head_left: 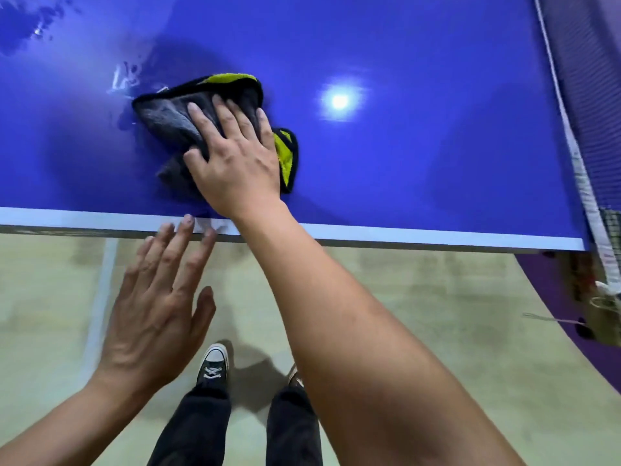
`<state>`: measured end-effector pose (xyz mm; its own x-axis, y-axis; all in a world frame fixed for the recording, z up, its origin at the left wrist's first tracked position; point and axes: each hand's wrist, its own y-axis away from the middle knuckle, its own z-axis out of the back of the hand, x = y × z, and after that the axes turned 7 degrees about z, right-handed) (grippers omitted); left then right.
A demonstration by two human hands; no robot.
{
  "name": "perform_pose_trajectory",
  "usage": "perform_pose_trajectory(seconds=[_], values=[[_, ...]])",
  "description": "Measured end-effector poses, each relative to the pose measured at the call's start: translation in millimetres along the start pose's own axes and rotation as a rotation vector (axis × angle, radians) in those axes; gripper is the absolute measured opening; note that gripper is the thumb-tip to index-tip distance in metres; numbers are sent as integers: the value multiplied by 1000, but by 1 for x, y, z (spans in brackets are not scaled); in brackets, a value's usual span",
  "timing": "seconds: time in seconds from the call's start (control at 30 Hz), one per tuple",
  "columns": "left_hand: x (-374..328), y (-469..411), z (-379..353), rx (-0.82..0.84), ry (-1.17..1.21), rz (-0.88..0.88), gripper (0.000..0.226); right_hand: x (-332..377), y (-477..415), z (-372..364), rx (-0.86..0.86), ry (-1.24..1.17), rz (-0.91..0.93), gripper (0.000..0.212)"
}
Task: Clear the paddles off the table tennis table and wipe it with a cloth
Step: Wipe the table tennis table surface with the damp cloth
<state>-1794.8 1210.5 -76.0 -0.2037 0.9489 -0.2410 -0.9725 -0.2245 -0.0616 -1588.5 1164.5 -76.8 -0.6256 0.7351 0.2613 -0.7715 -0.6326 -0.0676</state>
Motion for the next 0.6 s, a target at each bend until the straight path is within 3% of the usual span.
perform_pose_trajectory(seconds=[0.1,0.27,0.4,0.5,0.6], values=[[-44,2,-16,27,18,-41,68,-76,39,22,-31,23,-94,61],[-97,2,-40,36,94,170,73,-225,114,72,-90,103,-317,60],[-115,2,-45,32,87,240,77,-321,189,102,-178,122,-509,64],[-116,3,-41,35,43,235,77,-360,228,113,-227,108,-641,65],[-115,4,-38,57,41,238,81,-355,233,113,-254,109,-725,65]])
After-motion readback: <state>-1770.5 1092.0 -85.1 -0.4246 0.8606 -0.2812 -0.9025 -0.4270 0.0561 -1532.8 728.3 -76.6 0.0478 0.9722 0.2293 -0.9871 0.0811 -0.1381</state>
